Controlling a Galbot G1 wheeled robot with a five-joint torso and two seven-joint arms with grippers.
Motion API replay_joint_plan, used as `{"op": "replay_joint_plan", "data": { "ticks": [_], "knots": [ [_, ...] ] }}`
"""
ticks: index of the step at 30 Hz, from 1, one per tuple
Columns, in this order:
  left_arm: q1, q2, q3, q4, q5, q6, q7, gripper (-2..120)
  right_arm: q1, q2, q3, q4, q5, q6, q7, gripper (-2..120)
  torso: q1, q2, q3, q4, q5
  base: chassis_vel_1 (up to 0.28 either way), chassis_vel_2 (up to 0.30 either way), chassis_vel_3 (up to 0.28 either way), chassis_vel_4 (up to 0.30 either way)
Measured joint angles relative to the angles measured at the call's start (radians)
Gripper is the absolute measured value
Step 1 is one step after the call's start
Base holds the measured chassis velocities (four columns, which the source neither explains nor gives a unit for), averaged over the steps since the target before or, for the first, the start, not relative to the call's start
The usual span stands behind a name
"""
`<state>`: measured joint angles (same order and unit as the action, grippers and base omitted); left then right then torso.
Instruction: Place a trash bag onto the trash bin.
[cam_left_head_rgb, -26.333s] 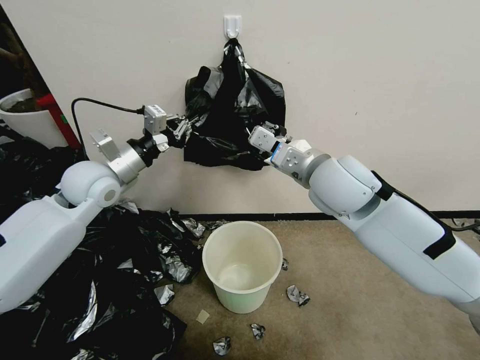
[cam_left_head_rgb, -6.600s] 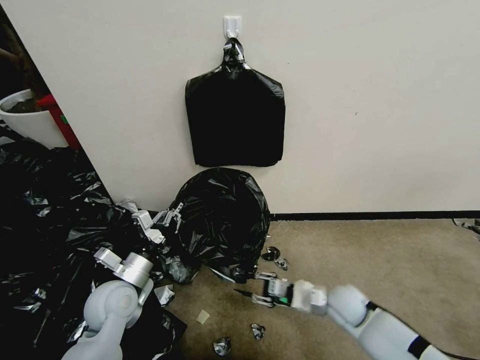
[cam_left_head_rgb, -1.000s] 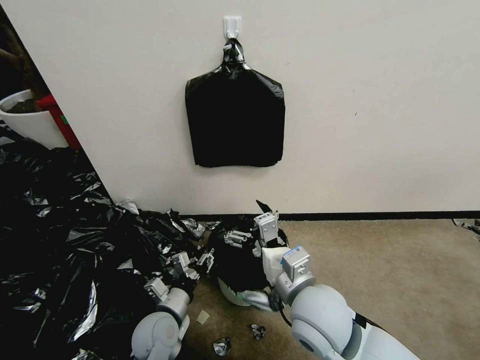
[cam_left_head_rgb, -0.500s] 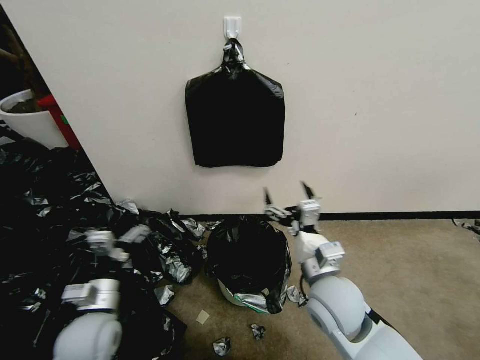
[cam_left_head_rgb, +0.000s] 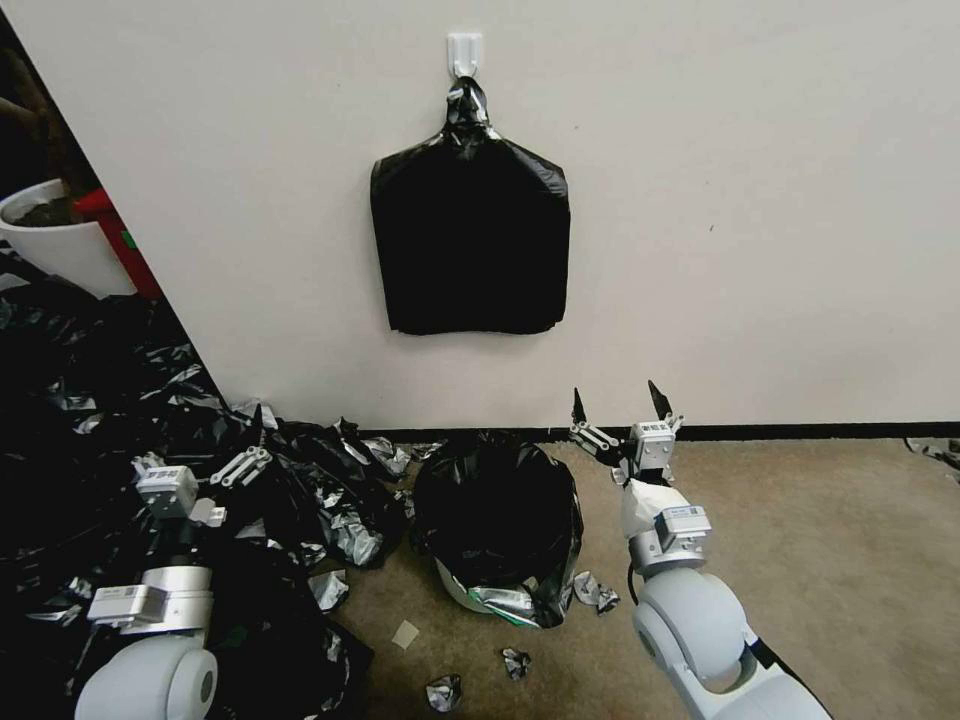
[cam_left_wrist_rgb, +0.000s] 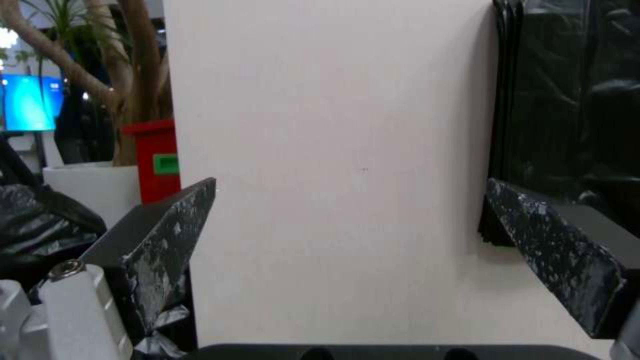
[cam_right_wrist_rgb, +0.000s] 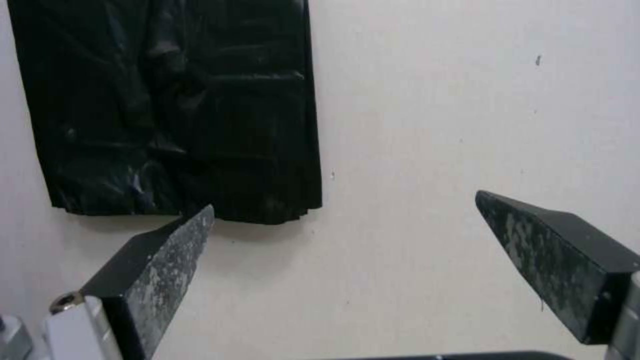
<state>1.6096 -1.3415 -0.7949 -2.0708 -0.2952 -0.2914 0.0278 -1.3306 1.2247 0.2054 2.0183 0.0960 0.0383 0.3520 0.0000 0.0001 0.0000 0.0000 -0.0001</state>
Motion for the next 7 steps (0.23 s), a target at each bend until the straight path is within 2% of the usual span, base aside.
{"op": "replay_joint_plan", "data": {
  "ticks": [7],
  "knots": [
    [0.0,0.0,0.001,0.002,-0.001,0.003,0.001,100,0.002,-0.001,-0.003,0.001,0.002,-0.002,0.0,100,0.0,0.0,0.0,0.0,0.0,0.0,0.0,0.0,0.0]
  ]
}}
